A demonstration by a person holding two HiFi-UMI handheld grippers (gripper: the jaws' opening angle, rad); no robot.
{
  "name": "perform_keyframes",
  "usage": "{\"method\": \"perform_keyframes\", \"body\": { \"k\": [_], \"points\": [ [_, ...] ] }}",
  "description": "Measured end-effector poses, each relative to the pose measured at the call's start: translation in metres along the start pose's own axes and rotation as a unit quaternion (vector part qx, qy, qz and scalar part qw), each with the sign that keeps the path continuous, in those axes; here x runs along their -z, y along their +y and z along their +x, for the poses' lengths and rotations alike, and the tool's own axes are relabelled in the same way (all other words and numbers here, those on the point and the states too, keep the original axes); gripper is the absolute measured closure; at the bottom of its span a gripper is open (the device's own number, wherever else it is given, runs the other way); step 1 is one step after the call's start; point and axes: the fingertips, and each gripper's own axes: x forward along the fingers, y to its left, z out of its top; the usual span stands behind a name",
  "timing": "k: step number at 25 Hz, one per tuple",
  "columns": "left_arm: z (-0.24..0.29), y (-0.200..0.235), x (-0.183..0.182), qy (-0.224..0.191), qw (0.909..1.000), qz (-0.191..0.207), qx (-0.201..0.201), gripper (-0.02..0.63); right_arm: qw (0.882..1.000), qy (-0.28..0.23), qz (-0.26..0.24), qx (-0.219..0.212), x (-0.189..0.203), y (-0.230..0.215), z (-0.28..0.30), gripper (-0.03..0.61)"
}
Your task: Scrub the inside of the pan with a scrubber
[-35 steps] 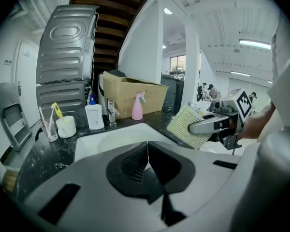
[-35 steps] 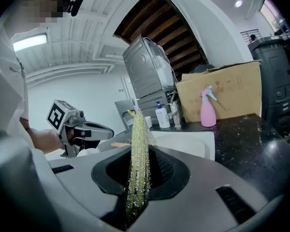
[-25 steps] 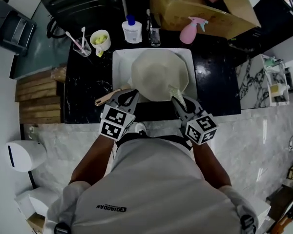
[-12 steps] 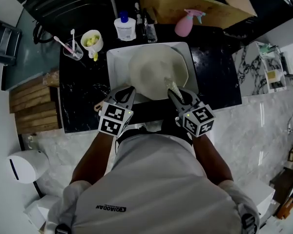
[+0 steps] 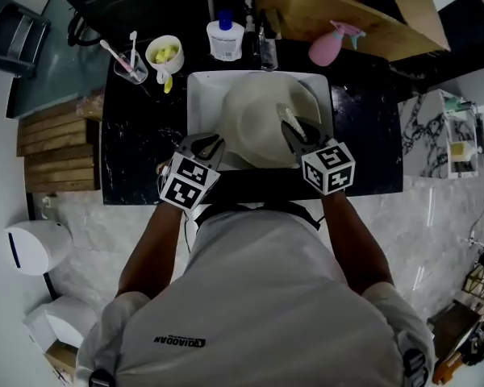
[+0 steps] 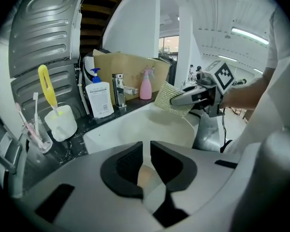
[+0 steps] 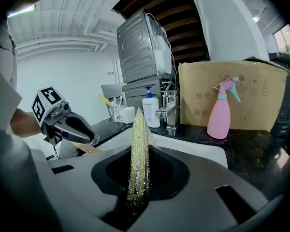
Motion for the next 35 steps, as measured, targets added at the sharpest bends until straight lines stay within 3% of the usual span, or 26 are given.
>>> {"method": "perform_keyframes", "body": {
  "k": [3, 6, 8, 12, 16, 21, 26, 31, 35],
  "points": [
    [0.011, 0.009, 0.021, 0.046, 0.9989, 0.009, -0.005, 0.486, 1.0, 0.018, -0.009, -0.01, 0.003, -0.014, 0.02, 0.502],
    [0.022, 0.017, 0.04, 0.098, 0.9941, 0.045, -0.015, 0.453, 0.999, 0.035, -0.011, -0.021, 0.007, -0.026, 0.037, 0.502],
    [0.028, 0.017, 0.053, 0.128, 0.9901, 0.057, 0.0, 0.425, 0.999, 0.044, -0.009, -0.031, 0.009, -0.031, 0.047, 0.502],
    [0.04, 0.01, 0.071, 0.162, 0.9844, 0.049, 0.048, 0.394, 0.998, 0.054, -0.007, -0.042, 0.012, -0.039, 0.063, 0.502],
    [0.045, 0.014, 0.076, 0.184, 0.9808, 0.049, 0.045, 0.391, 0.997, 0.065, -0.007, -0.042, 0.017, -0.047, 0.079, 0.502],
    [0.048, 0.016, 0.078, 0.194, 0.979, 0.045, 0.043, 0.379, 0.996, 0.087, -0.009, -0.019, 0.027, -0.062, 0.1, 0.502],
    [0.053, 0.014, 0.08, 0.207, 0.9748, 0.046, 0.069, 0.371, 0.994, 0.103, -0.01, 0.022, 0.029, -0.081, 0.123, 0.502],
    [0.054, 0.014, 0.098, 0.252, 0.9613, 0.073, 0.083, 0.373, 0.989, 0.118, -0.022, 0.09, 0.03, -0.106, 0.129, 0.502],
    [0.059, 0.014, 0.1, 0.238, 0.9658, 0.071, 0.073, 0.371, 0.986, 0.127, -0.023, 0.102, 0.036, -0.109, 0.14, 0.502]
  ]
}}
